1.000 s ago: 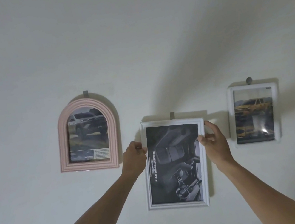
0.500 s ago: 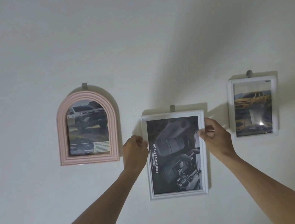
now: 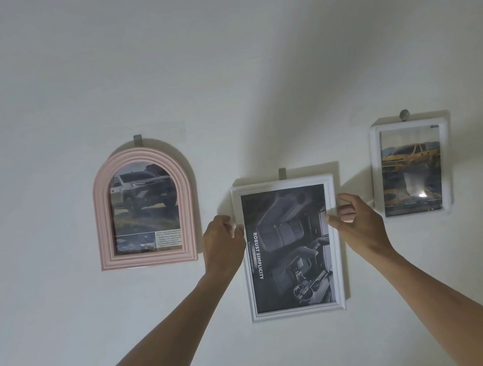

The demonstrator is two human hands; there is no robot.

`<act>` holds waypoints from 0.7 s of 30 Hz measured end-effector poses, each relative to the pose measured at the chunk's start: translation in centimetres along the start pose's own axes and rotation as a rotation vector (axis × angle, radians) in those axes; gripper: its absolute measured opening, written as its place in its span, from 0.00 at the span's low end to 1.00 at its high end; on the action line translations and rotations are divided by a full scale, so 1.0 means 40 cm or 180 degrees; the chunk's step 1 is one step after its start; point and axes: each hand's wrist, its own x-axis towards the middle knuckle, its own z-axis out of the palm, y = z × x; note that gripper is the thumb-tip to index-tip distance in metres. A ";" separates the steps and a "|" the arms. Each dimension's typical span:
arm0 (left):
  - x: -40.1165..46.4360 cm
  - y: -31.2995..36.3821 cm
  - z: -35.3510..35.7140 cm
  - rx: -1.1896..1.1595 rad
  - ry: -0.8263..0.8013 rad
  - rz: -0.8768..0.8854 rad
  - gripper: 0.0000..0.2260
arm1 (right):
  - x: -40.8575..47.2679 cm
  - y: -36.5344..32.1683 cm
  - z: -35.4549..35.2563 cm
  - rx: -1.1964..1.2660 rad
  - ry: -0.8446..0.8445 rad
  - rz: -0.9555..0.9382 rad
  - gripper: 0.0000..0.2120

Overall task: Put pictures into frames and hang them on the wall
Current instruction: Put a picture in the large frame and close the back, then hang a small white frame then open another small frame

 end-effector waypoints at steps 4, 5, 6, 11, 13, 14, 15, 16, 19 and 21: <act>-0.012 0.022 0.018 0.0168 0.0398 0.0588 0.21 | 0.004 0.003 -0.021 -0.0182 0.0246 -0.0199 0.28; -0.013 0.032 0.023 0.0204 0.0512 0.0789 0.22 | 0.005 0.000 -0.030 -0.0240 0.0331 -0.0298 0.27; -0.013 0.048 0.030 0.0226 0.0599 0.0987 0.22 | 0.006 -0.005 -0.043 -0.0274 0.0419 -0.0400 0.27; -0.018 0.172 0.094 0.0198 0.0503 0.1666 0.22 | 0.048 -0.018 -0.154 -0.0554 0.0868 -0.0961 0.24; -0.025 0.222 0.134 0.0243 0.0465 0.1851 0.21 | 0.068 -0.019 -0.206 -0.0569 0.1043 -0.1029 0.22; -0.030 0.247 0.159 0.0243 0.0467 0.1892 0.21 | 0.080 -0.013 -0.236 -0.0549 0.1140 -0.1024 0.21; -0.036 0.271 0.187 0.0196 0.0452 0.1892 0.20 | 0.092 -0.005 -0.267 -0.0528 0.1221 -0.0978 0.20; -0.042 0.292 0.215 0.0106 0.0403 0.1865 0.20 | 0.105 0.007 -0.297 -0.0506 0.1282 -0.0899 0.20; -0.070 0.357 0.300 -0.0216 0.0047 0.1580 0.20 | 0.149 0.059 -0.386 -0.0475 0.1271 -0.0515 0.24; -0.085 0.394 0.350 -0.0393 -0.0191 0.1263 0.20 | 0.175 0.098 -0.433 -0.0445 0.1145 -0.0256 0.26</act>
